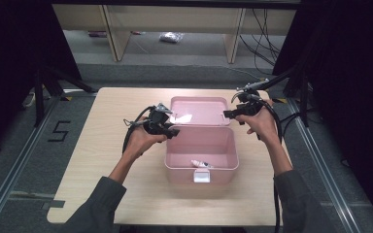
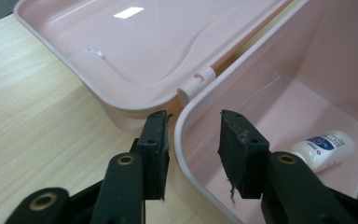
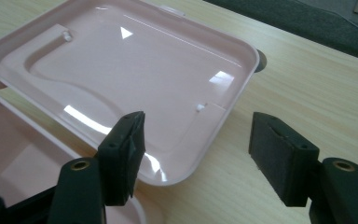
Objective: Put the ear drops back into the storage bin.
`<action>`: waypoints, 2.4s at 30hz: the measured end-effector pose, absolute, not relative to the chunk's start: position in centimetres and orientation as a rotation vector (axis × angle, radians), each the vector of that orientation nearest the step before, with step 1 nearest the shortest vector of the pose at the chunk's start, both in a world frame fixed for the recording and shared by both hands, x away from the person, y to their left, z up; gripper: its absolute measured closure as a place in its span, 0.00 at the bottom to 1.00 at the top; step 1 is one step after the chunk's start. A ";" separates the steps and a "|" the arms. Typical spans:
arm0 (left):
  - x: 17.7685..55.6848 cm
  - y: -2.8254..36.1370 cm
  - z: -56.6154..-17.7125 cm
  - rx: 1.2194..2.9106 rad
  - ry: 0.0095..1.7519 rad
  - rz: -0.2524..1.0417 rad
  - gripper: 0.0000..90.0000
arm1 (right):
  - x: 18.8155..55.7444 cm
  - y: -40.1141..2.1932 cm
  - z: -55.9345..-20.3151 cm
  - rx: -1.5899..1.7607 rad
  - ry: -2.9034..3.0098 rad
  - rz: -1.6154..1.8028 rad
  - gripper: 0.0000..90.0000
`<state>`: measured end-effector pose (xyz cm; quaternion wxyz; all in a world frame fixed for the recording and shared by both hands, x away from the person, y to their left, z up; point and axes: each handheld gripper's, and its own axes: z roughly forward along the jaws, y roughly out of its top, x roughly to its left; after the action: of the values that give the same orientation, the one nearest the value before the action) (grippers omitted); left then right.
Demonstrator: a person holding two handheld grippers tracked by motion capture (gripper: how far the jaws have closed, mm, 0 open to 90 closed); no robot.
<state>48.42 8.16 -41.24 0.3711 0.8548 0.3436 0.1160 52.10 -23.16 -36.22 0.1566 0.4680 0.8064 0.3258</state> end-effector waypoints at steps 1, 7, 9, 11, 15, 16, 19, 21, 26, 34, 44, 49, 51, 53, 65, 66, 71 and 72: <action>48.4 8.1 -41.3 2.199 0.879 0.304 0.70 | 52.2 -23.2 -36.3 1.351 2.309 0.918 0.42; 48.6 7.7 -41.4 2.221 0.859 0.322 0.74 | 53.4 -23.2 -37.1 1.392 2.287 0.887 0.43; 48.7 7.8 -41.3 2.228 0.853 0.324 0.76 | 53.9 -23.3 -37.5 1.408 2.278 0.888 0.43; 48.8 7.8 -41.3 2.230 0.853 0.323 0.79 | 54.3 -23.3 -37.8 1.412 2.273 0.880 0.43; 48.9 7.9 -41.2 2.247 0.835 0.328 0.82 | 55.0 -23.1 -38.2 1.423 2.252 0.887 0.43; 48.9 7.9 -41.2 2.249 0.830 0.331 0.82 | 55.1 -23.2 -38.2 1.420 2.264 0.876 0.43; 48.8 7.9 -41.2 2.259 0.811 0.348 0.83 | 55.5 -23.1 -38.4 1.441 2.262 0.878 0.43; 48.9 8.1 -41.2 2.263 0.795 0.333 0.84 | 55.6 -22.9 -38.4 1.473 2.256 0.889 0.44; 48.8 8.0 -41.2 2.270 0.775 0.348 0.84 | 56.2 -23.0 -38.5 1.443 2.258 0.888 0.46; 48.7 8.0 -41.2 2.274 0.768 0.358 0.84 | 57.2 -22.8 -39.5 1.487 2.239 0.871 0.53; 48.6 8.0 -41.2 2.270 0.775 0.361 0.84 | 58.4 -23.1 -40.7 1.485 2.218 0.879 0.61; 48.5 7.9 -41.2 2.271 0.777 0.366 0.84 | 58.7 -22.8 -41.0 1.486 2.228 0.867 0.64; 48.5 7.9 -41.2 2.271 0.778 0.367 0.84 | 58.9 -22.6 -40.9 1.477 2.229 0.836 0.67; 48.5 7.9 -41.2 2.270 0.777 0.368 0.84 | 58.9 -22.2 -40.8 1.497 2.224 0.818 0.70; 48.5 7.9 -41.2 2.269 0.782 0.371 0.84 | 59.6 -21.3 -41.0 1.509 2.217 0.741 0.77; 48.5 7.9 -41.2 2.270 0.781 0.367 0.84 | 59.6 -21.3 -41.0 1.512 2.216 0.742 0.78; 48.5 7.9 -41.3 2.268 0.782 0.369 0.84 | 59.6 -21.2 -40.9 1.522 2.216 0.738 0.85; 48.6 7.9 -41.3 2.267 0.782 0.370 0.84 | 59.6 -21.2 -40.9 1.526 2.210 0.732 0.85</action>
<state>48.56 7.86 -41.26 0.3498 0.8752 0.3021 0.1429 59.57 -21.19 -40.91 0.1780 0.5395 0.7812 0.2588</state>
